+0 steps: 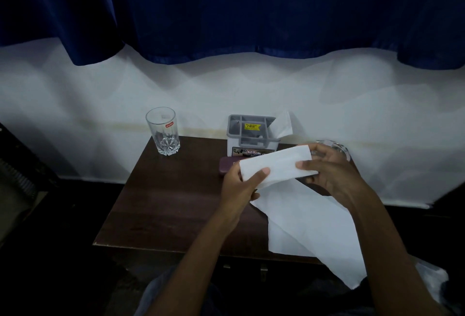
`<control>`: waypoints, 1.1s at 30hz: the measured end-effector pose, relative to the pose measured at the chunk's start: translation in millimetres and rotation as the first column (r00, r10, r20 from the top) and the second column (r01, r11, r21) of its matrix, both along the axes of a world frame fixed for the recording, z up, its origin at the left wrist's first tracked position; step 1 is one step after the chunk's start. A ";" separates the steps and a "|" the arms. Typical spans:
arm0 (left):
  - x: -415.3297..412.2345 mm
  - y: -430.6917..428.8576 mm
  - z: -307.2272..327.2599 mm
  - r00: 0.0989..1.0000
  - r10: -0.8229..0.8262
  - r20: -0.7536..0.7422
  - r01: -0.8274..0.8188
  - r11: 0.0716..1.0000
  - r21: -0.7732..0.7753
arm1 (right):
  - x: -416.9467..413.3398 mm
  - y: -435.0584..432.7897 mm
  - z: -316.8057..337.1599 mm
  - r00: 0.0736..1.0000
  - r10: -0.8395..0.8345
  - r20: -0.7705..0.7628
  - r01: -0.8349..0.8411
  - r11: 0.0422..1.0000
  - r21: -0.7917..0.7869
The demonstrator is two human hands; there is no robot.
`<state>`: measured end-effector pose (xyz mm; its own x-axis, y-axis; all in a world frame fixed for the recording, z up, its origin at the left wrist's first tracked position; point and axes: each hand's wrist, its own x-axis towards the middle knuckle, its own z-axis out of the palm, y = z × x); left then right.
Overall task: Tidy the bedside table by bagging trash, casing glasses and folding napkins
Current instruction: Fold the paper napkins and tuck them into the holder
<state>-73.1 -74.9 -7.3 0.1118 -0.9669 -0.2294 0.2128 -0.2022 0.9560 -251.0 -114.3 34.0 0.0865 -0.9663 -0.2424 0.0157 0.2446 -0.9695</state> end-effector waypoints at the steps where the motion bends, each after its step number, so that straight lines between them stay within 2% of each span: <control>1: -0.6 0.6 -0.3 0.999 -0.038 0.019 0.038 0.999 0.023 | 0.5 0.1 1.5 0.999 -0.024 0.024 0.024 1.000 -0.020; 3: -2.3 1.5 -2.1 0.996 -0.076 0.040 0.074 0.996 0.041 | -0.4 -0.2 3.5 0.997 -0.061 0.036 0.063 0.996 -0.055; 5: -1.4 0.9 -3.7 0.999 -0.039 0.031 0.037 0.998 0.059 | -3.1 -1.4 2.5 0.997 -0.074 0.020 0.076 0.993 -0.086; 7: 1.5 -0.9 -5.7 1.000 0.001 -0.003 0.000 0.996 0.089 | -5.5 -3.0 0.7 0.997 -0.076 0.004 0.076 0.991 -0.106; 11: 1.0 -1.1 -1.4 0.994 -0.045 -0.098 0.061 0.985 0.164 | -3.8 -3.7 -0.3 0.997 -0.072 0.015 0.074 0.989 -0.128; 14: -0.4 -1.1 -2.1 0.993 -0.020 -0.120 0.041 0.984 0.171 | -1.5 -4.3 -2.0 0.997 -0.074 0.023 0.076 0.989 -0.130; 18: -0.5 -0.3 -2.1 0.996 0.057 -0.062 -0.052 0.995 0.086 | -1.7 -4.6 -3.2 0.998 -0.064 0.005 0.064 0.990 -0.129; 22: -0.2 -2.3 -2.9 0.986 0.161 0.043 -0.157 0.985 -0.071 | 0.5 -4.8 -5.2 0.998 -0.067 -0.017 0.064 0.988 -0.142; 25: -0.2 -2.2 -3.7 0.959 0.220 0.181 -0.185 0.964 -0.193 | 5.1 -5.3 -7.0 0.985 -0.154 -0.076 0.136 0.970 -0.203; 27: 0.7 -2.4 -2.3 0.948 0.243 0.204 -0.191 0.950 -0.245 | 9.2 -5.4 -8.0 0.970 -0.221 -0.100 0.192 0.951 -0.244; 33: 17.4 -1.7 2.6 0.940 0.258 0.225 -0.202 0.949 -0.243 | 31.2 12.4 -7.2 0.960 -0.238 -0.149 0.170 0.915 -0.365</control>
<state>-55.7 -76.6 -4.6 0.3639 -0.9304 0.0434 -0.0228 0.0377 0.9990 -219.9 -101.9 26.8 -0.1356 -0.9839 0.1169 -0.1598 -0.0947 -0.9826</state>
